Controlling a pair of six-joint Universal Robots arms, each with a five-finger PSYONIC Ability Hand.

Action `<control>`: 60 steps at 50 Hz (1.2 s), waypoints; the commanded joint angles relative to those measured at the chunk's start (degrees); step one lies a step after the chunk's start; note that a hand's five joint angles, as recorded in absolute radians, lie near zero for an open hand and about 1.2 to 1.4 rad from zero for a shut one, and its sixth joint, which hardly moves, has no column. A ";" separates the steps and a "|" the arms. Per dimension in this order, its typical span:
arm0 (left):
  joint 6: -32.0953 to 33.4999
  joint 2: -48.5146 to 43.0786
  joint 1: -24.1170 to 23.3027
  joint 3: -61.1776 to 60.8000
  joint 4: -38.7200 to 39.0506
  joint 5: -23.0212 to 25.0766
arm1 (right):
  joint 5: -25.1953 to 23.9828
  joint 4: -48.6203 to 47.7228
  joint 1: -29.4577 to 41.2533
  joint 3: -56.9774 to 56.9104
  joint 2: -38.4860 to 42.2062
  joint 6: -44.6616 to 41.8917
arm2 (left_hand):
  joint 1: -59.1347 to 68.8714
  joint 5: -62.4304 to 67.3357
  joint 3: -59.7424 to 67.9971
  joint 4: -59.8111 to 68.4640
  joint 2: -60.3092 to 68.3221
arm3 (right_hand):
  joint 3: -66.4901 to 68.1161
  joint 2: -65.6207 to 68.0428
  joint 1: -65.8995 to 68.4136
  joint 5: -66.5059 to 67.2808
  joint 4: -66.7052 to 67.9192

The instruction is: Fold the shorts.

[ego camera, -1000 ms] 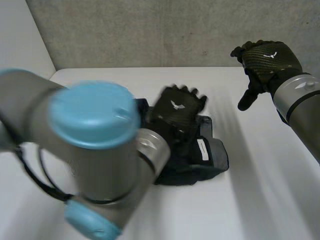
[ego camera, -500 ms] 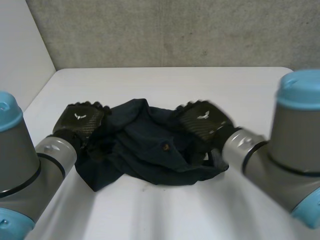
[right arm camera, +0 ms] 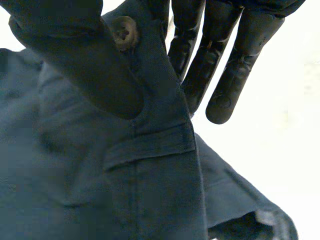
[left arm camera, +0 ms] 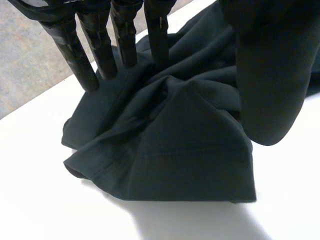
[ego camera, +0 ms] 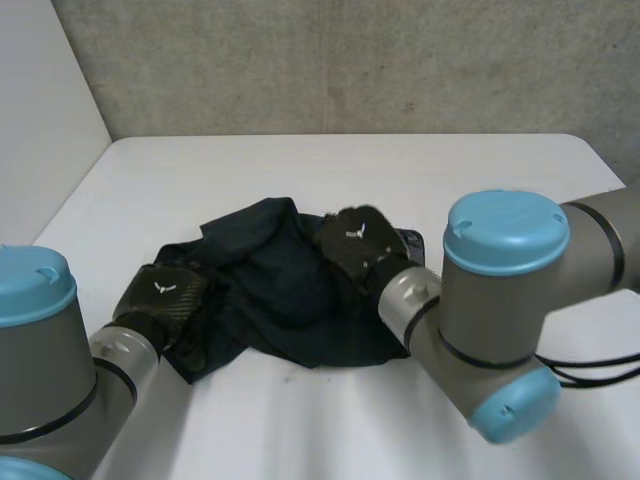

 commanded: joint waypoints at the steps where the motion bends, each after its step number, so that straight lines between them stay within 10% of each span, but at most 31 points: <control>1: -0.06 0.18 -0.25 -0.27 0.29 0.05 | 12.05 -2.29 -4.90 -12.01 6.97 0.25 | 4.55 3.99 4.18 4.13 4.13 | 12.40 12.73 26.28 15.23 12.03; 8: 0.03 -0.70 -3.24 0.52 0.91 0.05 | 18.03 -5.72 -6.75 -17.65 13.12 -6.07 | 4.55 3.99 4.18 4.13 4.13 | 12.40 12.73 26.28 15.23 12.03; 13: 0.47 -2.81 -4.38 0.70 2.23 -0.12 | 20.14 -4.15 -9.38 -17.13 13.57 -9.77 | 4.55 3.99 4.18 4.13 4.13 | -57.60 -57.27 -43.72 -54.77 -57.97; 23: 0.47 -9.49 -5.97 3.42 2.67 -3.02 | 15.85 2.53 -12.81 -7.38 -2.15 -2.13 | 4.72 4.16 4.35 4.30 4.30 | -57.60 -57.27 -43.72 -54.77 -57.97; 34: 0.47 -13.44 -5.79 6.49 3.90 -6.63 | -15.00 10.79 -21.59 13.36 -19.82 -15.56 | 4.89 4.33 4.52 4.47 4.47 | -42.06 -41.73 -28.17 -39.23 -42.42; 60: 2.84 -22.06 -5.35 15.99 4.16 -6.81 | -17.21 -9.06 -25.64 18.48 -0.24 -24.54 | 12.62 12.06 12.25 12.20 12.20 | -31.46 -31.13 -17.57 -28.63 -31.82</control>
